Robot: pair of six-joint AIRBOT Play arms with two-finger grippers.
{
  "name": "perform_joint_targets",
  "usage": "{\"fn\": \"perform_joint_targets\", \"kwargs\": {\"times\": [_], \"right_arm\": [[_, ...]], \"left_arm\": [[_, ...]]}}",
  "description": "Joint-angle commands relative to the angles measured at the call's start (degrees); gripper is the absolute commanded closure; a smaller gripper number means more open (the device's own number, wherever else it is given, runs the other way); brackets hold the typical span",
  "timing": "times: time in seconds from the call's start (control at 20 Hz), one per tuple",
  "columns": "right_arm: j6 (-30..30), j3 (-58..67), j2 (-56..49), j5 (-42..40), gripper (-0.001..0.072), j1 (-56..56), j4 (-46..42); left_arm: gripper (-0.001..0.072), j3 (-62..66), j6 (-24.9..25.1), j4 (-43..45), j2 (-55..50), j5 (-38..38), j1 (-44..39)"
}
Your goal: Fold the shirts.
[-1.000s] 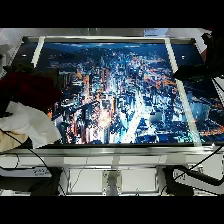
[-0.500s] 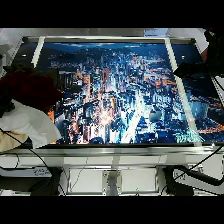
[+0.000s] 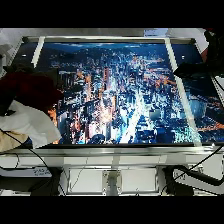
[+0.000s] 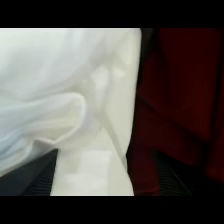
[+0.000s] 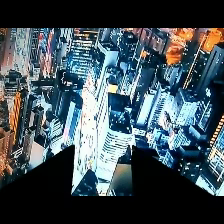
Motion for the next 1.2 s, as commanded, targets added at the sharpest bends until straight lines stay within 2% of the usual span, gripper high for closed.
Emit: {"fn": "perform_joint_targets", "kwargs": {"times": [0.0, 0.15, 0.4, 0.45, 0.55, 0.65, 0.7, 0.85, 1.0, 1.15], "right_arm": [[0.0, 0.0, 0.0, 0.1, 0.0309, 0.0, 0.0], [0.0, 0.0, 0.0, 0.1, 0.0309, 0.0, 0.0], [-0.2, 0.0, 0.0, -0.6, 0.0309, 0.0, 0.0], [-0.2, 0.0, 0.0, -0.6, 0.0309, 0.0, 0.0], [-0.1, 0.0, 0.0, -0.6, 0.0309, 0.0, 0.0], [-0.1, 0.0, 0.0, -0.6, 0.0309, 0.0, 0.0], [-0.1, 0.0, 0.0, -0.6, 0.0309, 0.0, 0.0], [-0.1, 0.0, 0.0, -0.6, 0.0309, 0.0, 0.0], [-0.1, 0.0, 0.0, -0.5, 0.0309, 0.0, 0.1], [-0.1, 0.0, 0.0, -0.6, 0.0309, 0.0, 0.5]], "left_arm": [[-0.0007, 0.0, -1.4, 0.3, 0.0, 2.2, 0.0], [-0.0007, 0.0, -5.5, 3.5, 0.0, 2.4, 0.0], [0.0003, 0.0, -5.9, 6.1, -1.3, 0.8, 0.0], [0.0031, 0.0, -5.9, 5.6, -2.0, 0.8, 0.0], [0.0305, 0.0, -5.7, 5.3, -3.3, 1.1, 0.0], [0.0521, 0.0, -2.5, 4.0, -4.6, 1.6, 0.0], [0.0691, 0.0, -0.5, 3.6, -5.0, 1.8, 0.0], [0.0686, 0.3, 1.6, 1.0, -5.0, 1.6, 0.0], [0.0687, 2.4, 7.3, -7.3, -3.8, 1.7, -0.4], [0.0688, 6.2, 10.8, -8.9, 0.4, 2.6, -3.1]]}}
